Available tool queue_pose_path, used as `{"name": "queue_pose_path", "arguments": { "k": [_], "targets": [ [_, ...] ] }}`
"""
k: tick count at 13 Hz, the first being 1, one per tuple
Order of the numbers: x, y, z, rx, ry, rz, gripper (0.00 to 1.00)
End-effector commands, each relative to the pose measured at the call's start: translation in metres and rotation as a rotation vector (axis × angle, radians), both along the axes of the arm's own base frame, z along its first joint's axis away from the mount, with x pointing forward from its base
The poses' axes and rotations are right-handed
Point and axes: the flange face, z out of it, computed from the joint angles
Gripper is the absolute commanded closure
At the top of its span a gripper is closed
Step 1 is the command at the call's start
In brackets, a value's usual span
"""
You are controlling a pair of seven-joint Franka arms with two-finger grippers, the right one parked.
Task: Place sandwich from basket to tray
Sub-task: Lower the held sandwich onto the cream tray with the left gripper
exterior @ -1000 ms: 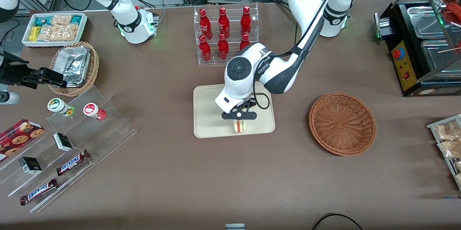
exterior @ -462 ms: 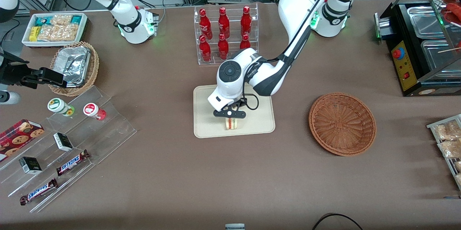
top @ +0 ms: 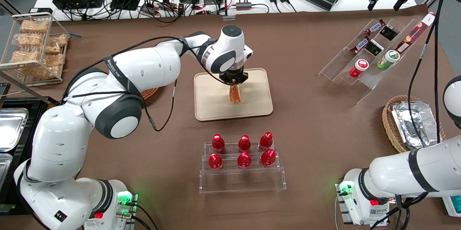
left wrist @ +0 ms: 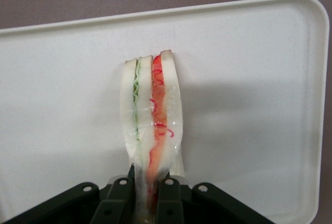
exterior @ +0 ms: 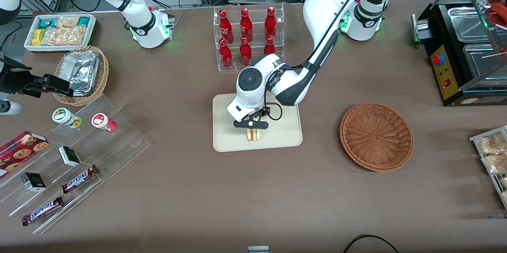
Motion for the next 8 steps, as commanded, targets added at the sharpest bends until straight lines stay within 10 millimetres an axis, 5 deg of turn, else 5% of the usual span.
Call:
{"name": "queue_pose_path", "arguments": {
  "k": [1, 2, 5, 8],
  "targets": [
    [-0.005, -0.007, 0.000, 0.014, 0.001, 0.022, 0.26],
    [-0.006, -0.008, 0.000, 0.015, 0.000, 0.017, 0.03],
    [-0.002, -0.004, 0.011, 0.023, 0.003, 0.027, 0.01],
    [0.010, 0.008, 0.057, 0.012, -0.013, 0.066, 0.01]
  ]
}}
